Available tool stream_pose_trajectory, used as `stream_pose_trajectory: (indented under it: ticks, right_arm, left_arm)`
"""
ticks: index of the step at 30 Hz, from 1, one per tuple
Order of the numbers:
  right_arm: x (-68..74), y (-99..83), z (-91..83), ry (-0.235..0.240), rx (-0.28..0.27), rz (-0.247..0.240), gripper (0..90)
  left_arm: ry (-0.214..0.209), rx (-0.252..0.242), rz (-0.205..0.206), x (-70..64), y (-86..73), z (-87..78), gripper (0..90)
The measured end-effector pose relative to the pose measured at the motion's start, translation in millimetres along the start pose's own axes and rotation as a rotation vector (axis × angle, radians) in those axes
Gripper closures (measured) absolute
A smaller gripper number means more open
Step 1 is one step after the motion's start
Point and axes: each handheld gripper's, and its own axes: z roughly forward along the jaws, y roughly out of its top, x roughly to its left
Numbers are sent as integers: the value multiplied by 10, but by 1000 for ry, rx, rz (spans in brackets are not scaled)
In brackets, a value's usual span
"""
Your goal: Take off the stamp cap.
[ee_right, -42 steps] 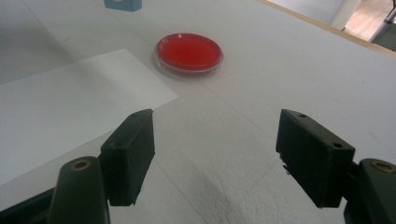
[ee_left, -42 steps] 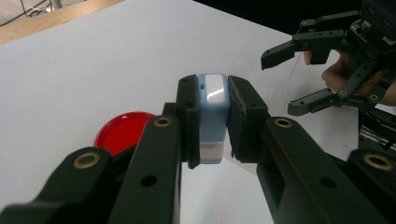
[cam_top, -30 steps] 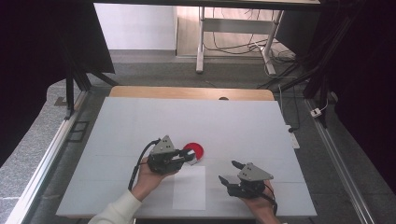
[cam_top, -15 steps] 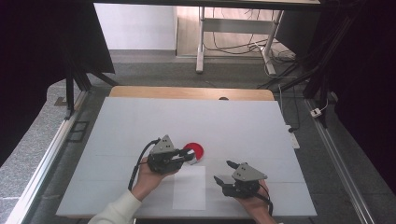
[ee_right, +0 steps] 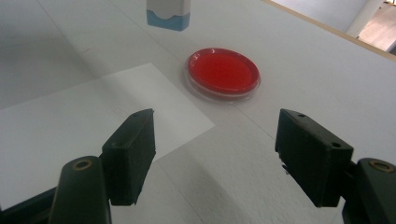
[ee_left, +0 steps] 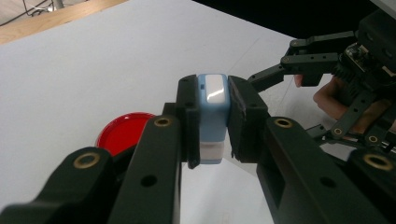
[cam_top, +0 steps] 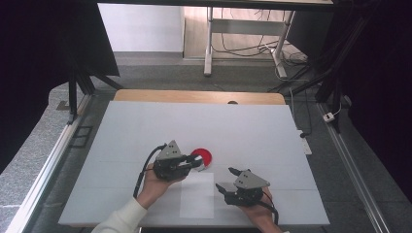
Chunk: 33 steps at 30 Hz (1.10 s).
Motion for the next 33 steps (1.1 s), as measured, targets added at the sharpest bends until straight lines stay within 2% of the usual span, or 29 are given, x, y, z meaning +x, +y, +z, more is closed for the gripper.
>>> stream_pose_trajectory:
  ticks: [5,33]
  right_arm:
    - [24,17,36,7,-6,16,285]
    - [170,108,243,28,-14,16,289]
  left_arm:
    - [2,1,1,4,-2,0,757]
    - [-12,-6,-11,10,0,-7,757]
